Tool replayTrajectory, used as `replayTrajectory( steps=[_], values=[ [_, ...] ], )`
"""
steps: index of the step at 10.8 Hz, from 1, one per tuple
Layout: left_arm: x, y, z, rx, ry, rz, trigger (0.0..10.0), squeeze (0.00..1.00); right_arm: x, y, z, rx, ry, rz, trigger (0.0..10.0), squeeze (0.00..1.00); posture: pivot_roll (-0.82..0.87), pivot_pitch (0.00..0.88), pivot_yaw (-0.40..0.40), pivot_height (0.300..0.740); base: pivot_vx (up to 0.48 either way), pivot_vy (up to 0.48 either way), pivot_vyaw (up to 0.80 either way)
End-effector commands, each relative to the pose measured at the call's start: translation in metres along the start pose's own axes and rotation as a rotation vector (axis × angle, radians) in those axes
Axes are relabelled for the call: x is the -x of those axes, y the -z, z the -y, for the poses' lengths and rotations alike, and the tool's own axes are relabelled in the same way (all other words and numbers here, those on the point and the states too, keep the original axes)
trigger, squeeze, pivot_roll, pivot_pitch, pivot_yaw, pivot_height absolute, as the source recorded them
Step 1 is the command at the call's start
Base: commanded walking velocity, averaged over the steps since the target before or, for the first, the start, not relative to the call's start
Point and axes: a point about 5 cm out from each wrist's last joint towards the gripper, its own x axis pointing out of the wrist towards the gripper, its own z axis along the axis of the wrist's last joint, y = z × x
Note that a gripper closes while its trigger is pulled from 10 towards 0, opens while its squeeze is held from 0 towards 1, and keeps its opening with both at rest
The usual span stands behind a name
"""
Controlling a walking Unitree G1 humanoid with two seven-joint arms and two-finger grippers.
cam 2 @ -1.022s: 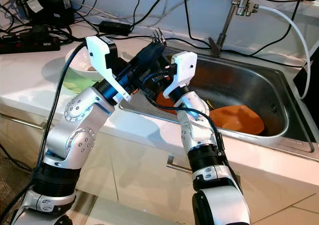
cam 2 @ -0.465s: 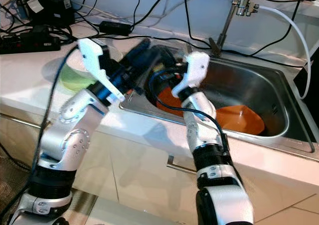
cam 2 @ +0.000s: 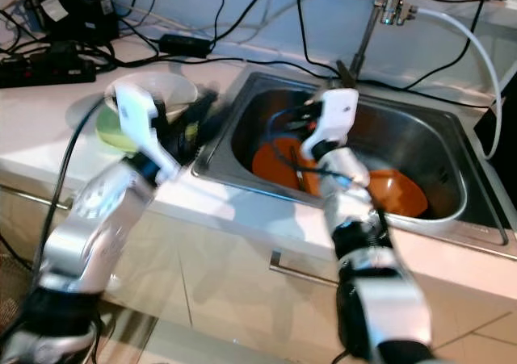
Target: Kitchen organization
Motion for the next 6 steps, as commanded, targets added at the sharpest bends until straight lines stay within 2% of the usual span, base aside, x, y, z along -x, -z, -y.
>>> replayTrajectory(
  steps=[1,2,4,6],
  values=[
    [0.000,0.014,0.008,-0.034,0.050,-0.087,10.0,0.00,-0.004,-0.004,0.005,0.040,0.022,-0.019,2.6,0.00,0.25,0.023,-0.066,0.740,0.000,0.000,0.00],
    [0.006,0.032,0.015,-0.091,0.107,-0.197,10.0,0.00,-0.005,-0.001,0.011,0.077,0.065,-0.077,10.0,0.00,0.25,0.021,-0.069,0.740,0.000,0.000,0.00],
    [0.015,0.062,0.031,-0.101,0.196,-0.332,10.0,0.00,-0.003,0.010,0.023,0.152,0.170,-0.209,10.0,0.00,0.25,0.016,-0.074,0.740,0.000,0.000,0.00],
    [0.017,0.066,0.033,-0.073,0.185,-0.334,10.0,0.00,0.000,0.021,0.024,0.169,0.186,-0.292,10.0,0.00,0.25,0.016,-0.075,0.740,0.000,0.000,0.00]
  ],
)
